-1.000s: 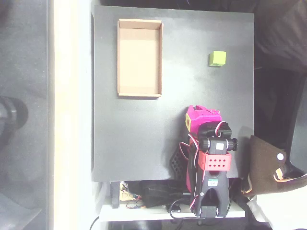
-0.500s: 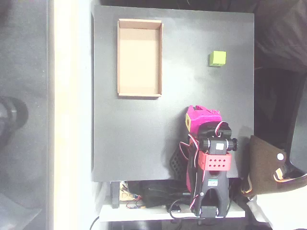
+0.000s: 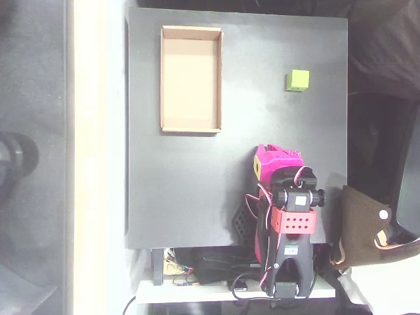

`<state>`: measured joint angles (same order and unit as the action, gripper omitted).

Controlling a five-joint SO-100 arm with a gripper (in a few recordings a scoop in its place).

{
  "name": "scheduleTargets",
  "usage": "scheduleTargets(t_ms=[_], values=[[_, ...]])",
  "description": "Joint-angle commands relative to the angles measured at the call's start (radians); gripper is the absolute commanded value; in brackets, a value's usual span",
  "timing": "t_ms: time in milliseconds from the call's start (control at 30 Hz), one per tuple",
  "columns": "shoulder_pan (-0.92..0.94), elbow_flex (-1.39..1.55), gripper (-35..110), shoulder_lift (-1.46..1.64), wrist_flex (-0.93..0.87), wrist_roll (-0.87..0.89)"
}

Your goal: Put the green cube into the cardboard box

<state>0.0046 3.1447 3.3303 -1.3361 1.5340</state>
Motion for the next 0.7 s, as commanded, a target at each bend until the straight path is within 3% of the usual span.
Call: scheduleTargets(t_ms=[0,667], values=[[0.009,0.005,5,0.006,-0.008,0.011],[0.0,-0.288,5,-0.112,-0.008,0.017]])
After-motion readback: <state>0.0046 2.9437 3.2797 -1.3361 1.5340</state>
